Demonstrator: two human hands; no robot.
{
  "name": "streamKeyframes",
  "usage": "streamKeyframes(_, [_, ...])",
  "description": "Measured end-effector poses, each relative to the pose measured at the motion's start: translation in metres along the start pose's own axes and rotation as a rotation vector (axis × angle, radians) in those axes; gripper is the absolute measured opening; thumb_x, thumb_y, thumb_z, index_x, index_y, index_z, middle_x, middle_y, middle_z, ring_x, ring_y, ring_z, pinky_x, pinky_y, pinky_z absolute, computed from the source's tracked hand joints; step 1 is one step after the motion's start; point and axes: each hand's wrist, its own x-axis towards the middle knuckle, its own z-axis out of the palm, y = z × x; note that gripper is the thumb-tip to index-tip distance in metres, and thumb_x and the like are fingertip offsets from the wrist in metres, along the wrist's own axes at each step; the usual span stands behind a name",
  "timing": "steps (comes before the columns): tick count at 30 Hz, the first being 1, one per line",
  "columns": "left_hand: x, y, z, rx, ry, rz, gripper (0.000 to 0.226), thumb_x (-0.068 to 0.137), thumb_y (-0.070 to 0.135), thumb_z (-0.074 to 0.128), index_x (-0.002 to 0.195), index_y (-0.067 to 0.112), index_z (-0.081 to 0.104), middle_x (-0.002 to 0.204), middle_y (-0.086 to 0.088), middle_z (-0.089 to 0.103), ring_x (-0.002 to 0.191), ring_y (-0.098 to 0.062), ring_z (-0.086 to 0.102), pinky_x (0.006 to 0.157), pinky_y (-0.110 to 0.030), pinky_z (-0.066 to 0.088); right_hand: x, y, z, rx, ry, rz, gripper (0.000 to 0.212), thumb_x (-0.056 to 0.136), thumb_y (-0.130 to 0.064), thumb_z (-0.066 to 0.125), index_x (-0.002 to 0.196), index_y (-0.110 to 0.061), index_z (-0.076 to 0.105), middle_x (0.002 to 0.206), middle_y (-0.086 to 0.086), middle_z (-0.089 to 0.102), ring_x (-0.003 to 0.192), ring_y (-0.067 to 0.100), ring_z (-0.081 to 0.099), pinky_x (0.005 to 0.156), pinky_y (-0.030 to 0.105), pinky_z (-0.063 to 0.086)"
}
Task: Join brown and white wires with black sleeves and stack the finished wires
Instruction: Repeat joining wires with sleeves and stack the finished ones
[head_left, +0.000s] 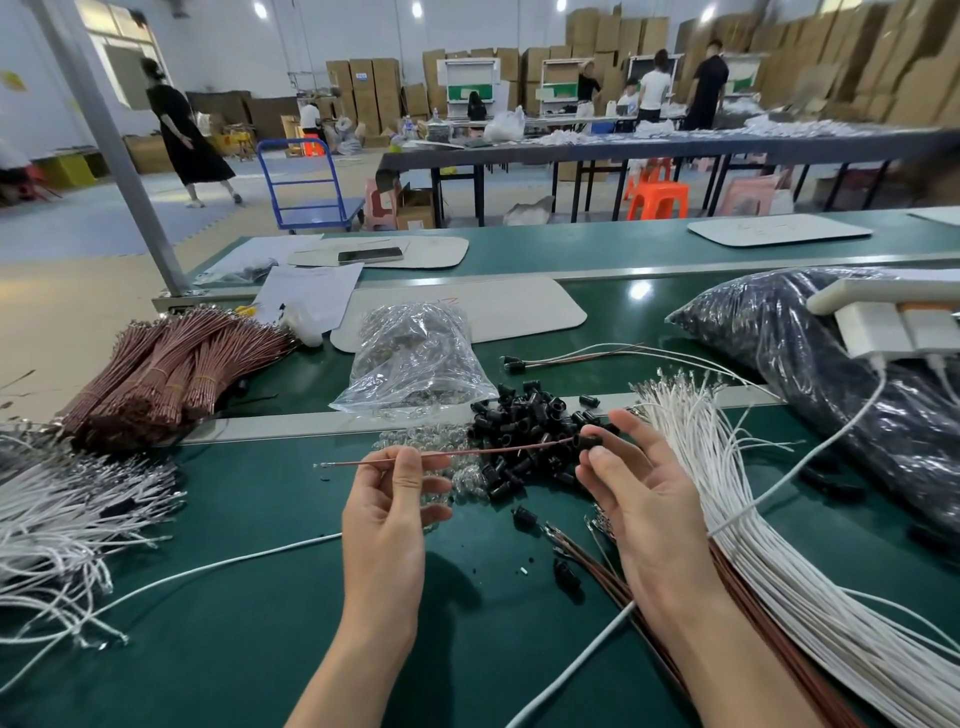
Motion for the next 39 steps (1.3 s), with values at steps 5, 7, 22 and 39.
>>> streamKeyframes(5, [0.0, 0.0, 0.0, -0.008, -0.004, 0.004, 0.026, 0.095, 0.038, 0.055, 0.102, 0.014, 0.06, 0.096, -0.001, 0.077, 0.076, -0.012, 0.069, 0.06, -0.022, 0.056, 0.002, 0.004, -0.002, -0.053, 0.006, -0.008, 0.036, 0.093, 0.003, 0.061, 0.119, -0.022, 0.067, 0.108, -0.001, 0.075, 0.102, 0.012, 0.07, 0.084, 0.022, 0.057])
streamKeyframes(7, [0.0, 0.0, -0.001, -0.011, -0.004, 0.004, 0.025, 0.095, 0.039, 0.055, 0.102, 0.015, 0.06, 0.096, -0.001, 0.077, 0.076, -0.012, 0.069, 0.059, -0.022, 0.056, 0.004, 0.005, -0.003, -0.049, 0.037, -0.009, 0.035, 0.093, 0.003, 0.062, 0.118, -0.022, 0.067, 0.107, -0.001, 0.075, 0.098, 0.011, 0.07, 0.082, 0.021, 0.057])
streamKeyframes(22, [0.0, 0.002, 0.001, -0.029, -0.025, -0.024, 0.025, 0.095, 0.038, 0.057, 0.102, 0.015, 0.061, 0.096, -0.002, 0.077, 0.075, -0.011, 0.069, 0.059, -0.022, 0.055, 0.002, 0.004, -0.001, -0.078, -0.003, 0.042, 0.037, 0.092, -0.003, 0.065, 0.12, -0.027, 0.064, 0.107, -0.001, 0.076, 0.104, 0.016, 0.069, 0.086, 0.03, 0.051])
streamKeyframes(39, [-0.017, 0.008, 0.018, -0.269, -0.218, -0.302, 0.025, 0.074, 0.024, 0.075, 0.096, 0.013, 0.071, 0.095, -0.013, 0.076, 0.073, -0.018, 0.071, 0.06, -0.027, 0.059, -0.008, 0.015, 0.018, 0.206, -0.253, 0.25, 0.038, 0.073, -0.007, 0.072, 0.11, -0.014, 0.077, 0.101, 0.007, 0.074, 0.078, 0.009, 0.063, 0.06, 0.017, 0.051])
